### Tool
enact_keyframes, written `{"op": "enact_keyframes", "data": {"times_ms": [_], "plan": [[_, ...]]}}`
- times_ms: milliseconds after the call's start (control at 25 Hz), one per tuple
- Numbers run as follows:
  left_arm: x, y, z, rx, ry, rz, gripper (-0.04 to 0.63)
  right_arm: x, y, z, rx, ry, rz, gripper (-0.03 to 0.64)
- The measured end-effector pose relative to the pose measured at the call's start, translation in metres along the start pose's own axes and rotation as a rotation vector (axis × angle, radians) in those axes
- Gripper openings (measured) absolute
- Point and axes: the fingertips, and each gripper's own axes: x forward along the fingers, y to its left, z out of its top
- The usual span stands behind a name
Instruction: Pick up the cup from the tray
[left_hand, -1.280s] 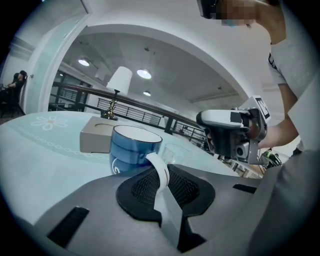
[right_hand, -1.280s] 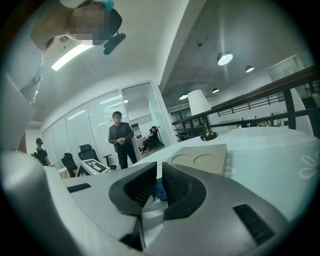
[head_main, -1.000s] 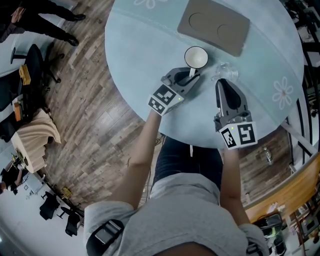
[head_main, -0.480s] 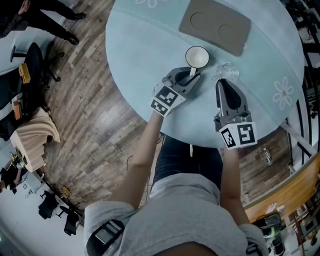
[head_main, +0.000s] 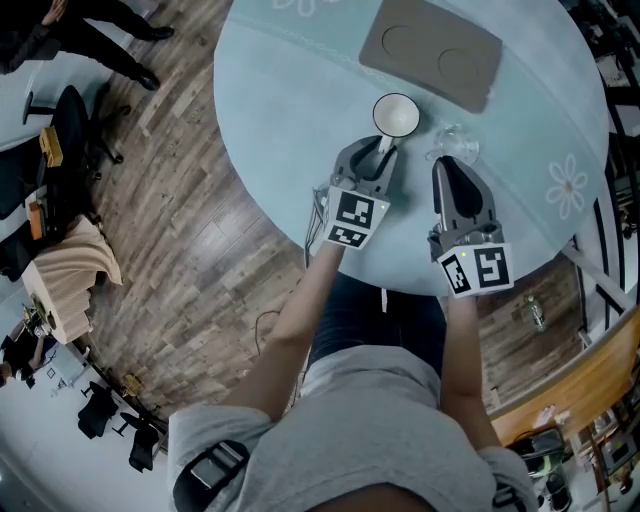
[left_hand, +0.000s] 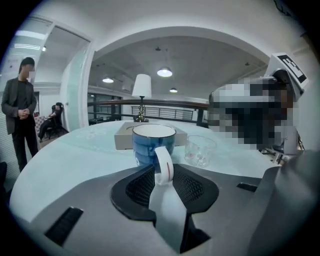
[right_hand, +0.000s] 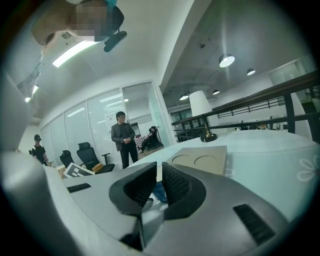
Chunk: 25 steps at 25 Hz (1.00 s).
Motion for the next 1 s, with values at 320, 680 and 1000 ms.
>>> {"op": "enact_keyframes", "data": {"times_ms": [320, 680, 1000], "plan": [[-0.011, 0.007, 0.009, -0.100, -0.028, 0.104, 0.123, 0.001, 0.001, 0.002, 0.004, -0.012, -0.011, 0.034], [-0.042, 0.017, 0.067, -0.142, -0.130, 0.148, 0.025, 0.000, -0.002, 0.017, -0.014, -0.030, -0.027, 0.033], [-0.049, 0.009, 0.118, -0.128, -0.203, 0.112, 0.008, 0.003, -0.008, 0.032, -0.026, -0.023, -0.076, 0.012]]}}
